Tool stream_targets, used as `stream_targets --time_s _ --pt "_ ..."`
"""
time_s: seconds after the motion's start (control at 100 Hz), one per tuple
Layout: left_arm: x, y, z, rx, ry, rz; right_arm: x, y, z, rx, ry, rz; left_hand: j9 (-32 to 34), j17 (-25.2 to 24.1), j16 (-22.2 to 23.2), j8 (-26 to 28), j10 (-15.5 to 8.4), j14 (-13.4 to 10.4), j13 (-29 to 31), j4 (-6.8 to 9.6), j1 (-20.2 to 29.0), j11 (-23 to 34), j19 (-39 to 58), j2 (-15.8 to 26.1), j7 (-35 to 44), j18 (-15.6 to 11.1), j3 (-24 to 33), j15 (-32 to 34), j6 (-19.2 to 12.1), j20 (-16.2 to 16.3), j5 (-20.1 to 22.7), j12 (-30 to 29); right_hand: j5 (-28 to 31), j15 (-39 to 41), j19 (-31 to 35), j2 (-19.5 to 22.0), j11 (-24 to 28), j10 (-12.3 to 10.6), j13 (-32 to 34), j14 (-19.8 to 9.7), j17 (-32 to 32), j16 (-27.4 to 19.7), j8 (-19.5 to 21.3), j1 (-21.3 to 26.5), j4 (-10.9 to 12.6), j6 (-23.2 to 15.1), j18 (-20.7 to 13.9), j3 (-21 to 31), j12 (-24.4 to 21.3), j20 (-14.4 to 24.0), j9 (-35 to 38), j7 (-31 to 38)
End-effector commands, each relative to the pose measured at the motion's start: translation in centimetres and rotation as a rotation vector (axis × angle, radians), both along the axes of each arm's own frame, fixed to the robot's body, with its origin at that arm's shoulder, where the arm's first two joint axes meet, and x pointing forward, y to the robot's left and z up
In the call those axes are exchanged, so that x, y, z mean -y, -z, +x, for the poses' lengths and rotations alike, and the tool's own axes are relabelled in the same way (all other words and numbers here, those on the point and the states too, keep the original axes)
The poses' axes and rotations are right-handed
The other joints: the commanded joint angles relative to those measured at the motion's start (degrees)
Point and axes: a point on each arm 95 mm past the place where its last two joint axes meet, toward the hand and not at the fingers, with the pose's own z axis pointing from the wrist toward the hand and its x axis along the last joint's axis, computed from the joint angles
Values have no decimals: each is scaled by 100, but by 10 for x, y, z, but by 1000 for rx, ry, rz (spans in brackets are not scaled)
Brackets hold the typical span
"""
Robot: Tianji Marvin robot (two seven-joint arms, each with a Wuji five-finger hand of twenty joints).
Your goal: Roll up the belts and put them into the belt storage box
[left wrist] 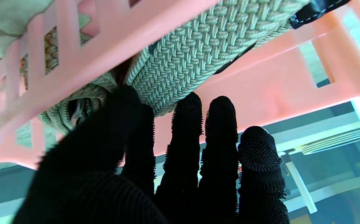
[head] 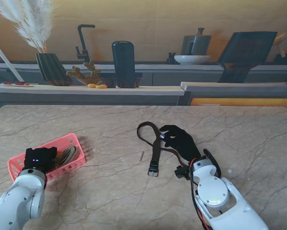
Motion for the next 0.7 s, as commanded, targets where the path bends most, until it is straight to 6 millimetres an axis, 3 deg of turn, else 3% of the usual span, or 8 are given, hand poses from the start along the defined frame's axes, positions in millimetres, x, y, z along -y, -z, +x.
stream_targets --time_s 0.0,0.03,0.1,0.12,0.19,0.25,0.44,0.69 --pt "3 4 -5 2 11 -34 -3 -1 -2 5 1 10 -408 -271 -19 -249 1 153 -286 -71 -619 -22 -28 74 -694 60 -128 -273 319 -124 -46 -707 86 112 -22 279 121 -20 197 -15 40 88 35 40 256 -172 -42 -107 50 156 100 4" --pt "3 4 -5 8 12 -54 -3 -1 -2 6 1 10 -560 -430 -87 -319 37 192 -414 123 -1116 -220 -160 371 -1163 107 -62 -431 451 -146 -103 -891 90 113 -22 281 122 -22 199 -16 41 88 35 36 256 -178 -39 -111 51 156 102 4" --pt "6 3 -5 38 15 -108 -2 -1 -2 9 4 9 -865 -767 -205 -498 150 283 -676 156 -1467 -649 -421 588 -1779 232 -502 -714 533 -185 -295 -1200 85 112 -21 284 122 -24 198 -15 42 88 34 36 257 -175 -37 -113 51 157 104 2" --pt "7 3 -5 47 17 -123 -2 -1 -2 10 5 8 -942 -844 -227 -516 177 309 -746 196 -1398 -721 -480 695 -1896 255 -866 -775 549 -176 -333 -1275 84 111 -23 282 121 -22 197 -13 38 88 34 38 257 -182 -37 -113 51 157 101 1" --pt "9 1 -6 74 23 -169 -1 -1 -2 13 8 8 -1149 -1086 -345 -661 211 334 -959 220 -1465 -997 -665 813 -2228 308 -1228 -1017 552 -240 -478 -1437 95 114 -21 279 124 -26 199 -16 42 89 36 42 258 -176 -37 -113 52 158 109 7" --pt "12 -2 -7 95 34 -198 0 -1 -2 16 9 6 -1267 -1204 -432 -719 216 317 -1070 293 -1271 -1156 -810 1018 -2380 324 -1894 -1160 553 -325 -536 -1566 88 114 -22 282 123 -23 199 -20 41 89 35 39 258 -182 -44 -115 52 158 107 2" --pt "21 -14 -10 158 91 -265 1 -1 -2 20 11 3 -1353 -1360 -577 -791 197 285 -1158 322 -1185 -1375 -1129 1040 -2540 332 -2022 -1397 541 -472 -624 -1732 88 108 -23 277 121 -19 193 -21 43 87 36 36 258 -185 -36 -116 51 158 105 3" --pt "44 -26 -13 208 204 -406 4 0 0 31 -5 -30 -1430 -1530 -1144 -1048 162 121 -1324 353 -1022 -1628 -2162 1141 -2834 74 -2132 -2044 481 -1172 -739 -2008 128 59 -43 107 125 -46 160 -57 22 65 46 82 259 -183 -15 -48 54 152 122 25"
